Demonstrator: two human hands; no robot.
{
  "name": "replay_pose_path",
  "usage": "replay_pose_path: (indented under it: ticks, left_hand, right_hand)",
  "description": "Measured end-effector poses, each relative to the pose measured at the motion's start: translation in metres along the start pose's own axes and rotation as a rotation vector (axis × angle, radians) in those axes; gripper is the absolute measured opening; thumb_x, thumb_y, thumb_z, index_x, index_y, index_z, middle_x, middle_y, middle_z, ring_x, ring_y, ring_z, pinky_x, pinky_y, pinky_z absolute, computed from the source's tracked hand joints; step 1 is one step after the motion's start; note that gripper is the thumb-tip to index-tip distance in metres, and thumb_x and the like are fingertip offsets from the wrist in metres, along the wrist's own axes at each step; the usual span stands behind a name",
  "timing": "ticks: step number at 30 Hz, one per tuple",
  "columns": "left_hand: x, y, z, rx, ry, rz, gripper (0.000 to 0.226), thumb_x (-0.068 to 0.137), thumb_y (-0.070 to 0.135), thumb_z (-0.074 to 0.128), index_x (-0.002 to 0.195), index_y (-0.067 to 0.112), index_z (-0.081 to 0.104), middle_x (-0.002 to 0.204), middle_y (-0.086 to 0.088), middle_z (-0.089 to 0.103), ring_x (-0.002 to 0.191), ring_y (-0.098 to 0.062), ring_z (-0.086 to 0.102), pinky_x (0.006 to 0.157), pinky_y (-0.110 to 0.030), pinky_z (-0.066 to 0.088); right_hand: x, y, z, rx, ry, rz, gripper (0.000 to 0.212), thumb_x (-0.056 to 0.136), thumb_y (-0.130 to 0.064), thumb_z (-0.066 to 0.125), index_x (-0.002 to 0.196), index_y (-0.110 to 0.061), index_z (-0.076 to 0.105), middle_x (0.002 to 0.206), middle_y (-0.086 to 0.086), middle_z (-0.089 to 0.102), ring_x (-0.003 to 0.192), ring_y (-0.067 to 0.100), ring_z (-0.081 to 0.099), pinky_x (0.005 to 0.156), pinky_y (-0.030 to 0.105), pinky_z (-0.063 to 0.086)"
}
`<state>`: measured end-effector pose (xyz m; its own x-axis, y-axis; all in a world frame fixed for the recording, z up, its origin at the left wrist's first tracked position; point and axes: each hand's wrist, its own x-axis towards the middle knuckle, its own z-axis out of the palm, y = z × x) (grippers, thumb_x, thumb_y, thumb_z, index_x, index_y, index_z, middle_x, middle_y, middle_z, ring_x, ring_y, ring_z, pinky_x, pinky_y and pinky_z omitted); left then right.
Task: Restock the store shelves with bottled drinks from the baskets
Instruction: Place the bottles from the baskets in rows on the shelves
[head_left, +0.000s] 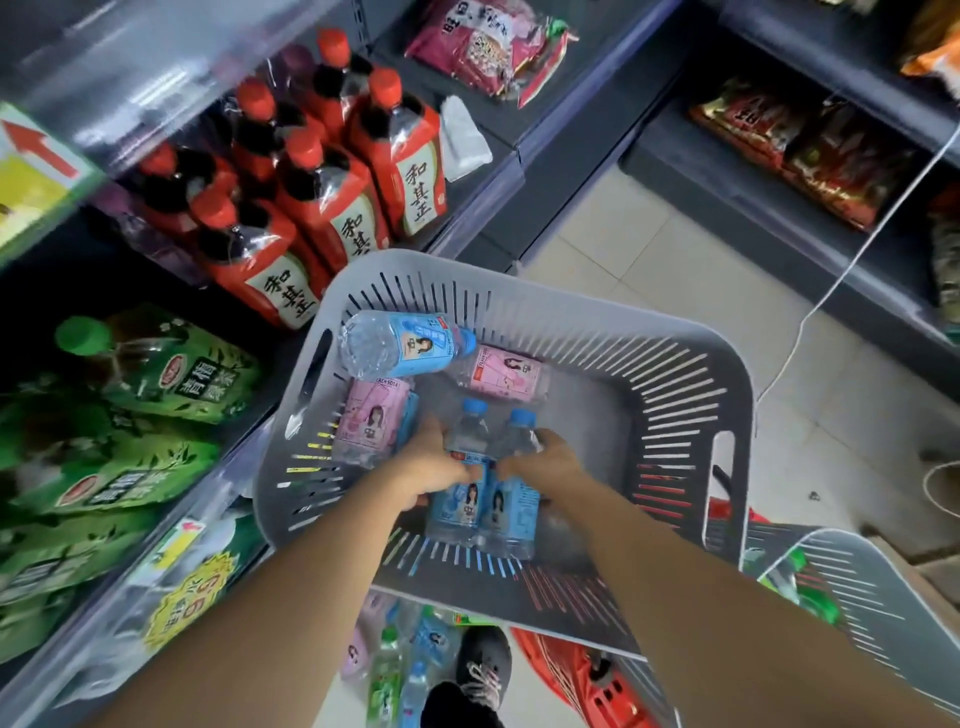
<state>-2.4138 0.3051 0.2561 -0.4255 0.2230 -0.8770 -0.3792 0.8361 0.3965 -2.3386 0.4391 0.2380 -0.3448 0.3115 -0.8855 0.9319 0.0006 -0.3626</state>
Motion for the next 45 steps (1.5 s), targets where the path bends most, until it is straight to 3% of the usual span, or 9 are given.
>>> replay_pose_path:
  ticks: [3, 8, 14, 21, 26, 32, 36, 42, 45]
  left_hand:
    - [-0.011, 0.003, -0.005, -0.016, 0.031, 0.061, 0.055, 0.084, 0.023, 0.073, 0.129, 0.013, 0.043, 0.127, -0.002, 0.054, 0.111, -0.019, 0.053, 0.083, -0.027, 0.041]
    - [-0.055, 0.03, -0.023, -0.111, -0.068, 0.112, 0.045, 0.084, 0.025, 0.072, 0.122, 0.015, 0.051, 0.123, -0.002, 0.061, 0.107, -0.015, 0.057, 0.074, -0.027, 0.045]
    - [-0.128, 0.063, -0.059, -0.186, -0.035, 0.241, 0.023, 0.086, 0.011, 0.069, 0.087, 0.027, 0.054, 0.085, 0.01, 0.064, 0.08, -0.006, 0.062, 0.058, -0.021, 0.046]
    - [-0.221, 0.081, -0.116, -0.249, 0.096, 0.364, 0.038, 0.074, 0.012, 0.081, 0.1, 0.028, 0.058, 0.097, 0.004, 0.072, 0.089, -0.013, 0.069, 0.069, -0.03, 0.056]
    - [-0.294, 0.086, -0.15, -0.316, 0.188, 0.473, 0.045, 0.073, 0.011, 0.082, 0.106, 0.025, 0.055, 0.098, 0.006, 0.072, 0.087, -0.011, 0.069, 0.069, -0.029, 0.054]
    - [-0.386, 0.083, -0.189, -0.313, 0.309, 0.589, 0.047, 0.073, 0.016, 0.082, 0.112, 0.023, 0.056, 0.107, 0.003, 0.07, 0.095, -0.014, 0.067, 0.07, -0.03, 0.052]
    - [-0.445, 0.075, -0.208, -0.337, 0.408, 0.663, 0.06, 0.067, 0.02, 0.087, 0.118, 0.022, 0.055, 0.108, 0.002, 0.071, 0.1, -0.019, 0.068, 0.087, -0.043, 0.055]
    - [-0.53, 0.058, -0.237, -0.321, 0.58, 0.798, 0.059, 0.066, 0.021, 0.087, 0.118, 0.022, 0.058, 0.105, 0.004, 0.071, 0.097, -0.013, 0.067, 0.086, -0.04, 0.055]
    - [-0.569, 0.048, -0.25, -0.317, 0.641, 0.836, 0.046, 0.072, 0.019, 0.083, 0.11, 0.024, 0.058, 0.107, 0.004, 0.069, 0.093, -0.01, 0.065, 0.069, -0.026, 0.051]
  right_hand:
    - [-0.018, -0.003, -0.018, 0.152, -0.08, 0.024, 0.064, 0.081, 0.001, 0.062, 0.139, -0.014, 0.04, 0.085, 0.0, 0.055, 0.071, 0.011, 0.055, 0.051, 0.023, 0.047]
    - [-0.05, -0.02, -0.044, 0.251, -0.129, -0.047, 0.055, 0.076, -0.011, 0.074, 0.126, -0.023, 0.054, 0.101, 0.008, 0.069, 0.089, 0.023, 0.065, 0.074, 0.032, 0.05]
    - [-0.114, -0.06, -0.07, 0.244, -0.175, -0.231, 0.037, 0.077, -0.018, 0.079, 0.108, -0.024, 0.059, 0.107, 0.004, 0.071, 0.092, 0.018, 0.067, 0.069, 0.029, 0.049]
    - [-0.202, -0.116, -0.083, 0.253, -0.148, -0.405, 0.065, 0.068, -0.023, 0.086, 0.12, -0.016, 0.047, 0.104, 0.005, 0.07, 0.088, 0.019, 0.069, 0.069, 0.03, 0.052]
    - [-0.27, -0.152, -0.086, 0.191, -0.163, -0.564, 0.042, 0.069, -0.018, 0.084, 0.103, -0.014, 0.059, 0.095, 0.004, 0.073, 0.084, 0.018, 0.071, 0.073, 0.033, 0.056]
    - [-0.359, -0.195, -0.08, 0.104, -0.198, -0.774, 0.058, 0.06, -0.026, 0.09, 0.108, -0.012, 0.061, 0.099, 0.005, 0.075, 0.094, 0.024, 0.071, 0.087, 0.045, 0.056]
    - [-0.413, -0.217, -0.074, 0.084, -0.201, -0.941, 0.102, 0.028, -0.051, 0.096, 0.117, -0.014, 0.06, 0.113, 0.005, 0.069, 0.097, 0.024, 0.07, 0.088, 0.051, 0.056]
    - [-0.5, -0.242, -0.057, 0.056, -0.203, -1.169, 0.049, 0.06, -0.025, 0.09, 0.101, -0.012, 0.068, 0.098, 0.006, 0.075, 0.089, 0.022, 0.072, 0.081, 0.044, 0.058]
    - [-0.535, -0.255, -0.044, 0.058, -0.206, -1.244, 0.063, 0.056, -0.031, 0.091, 0.111, -0.013, 0.066, 0.105, 0.004, 0.073, 0.092, 0.018, 0.071, 0.081, 0.039, 0.058]
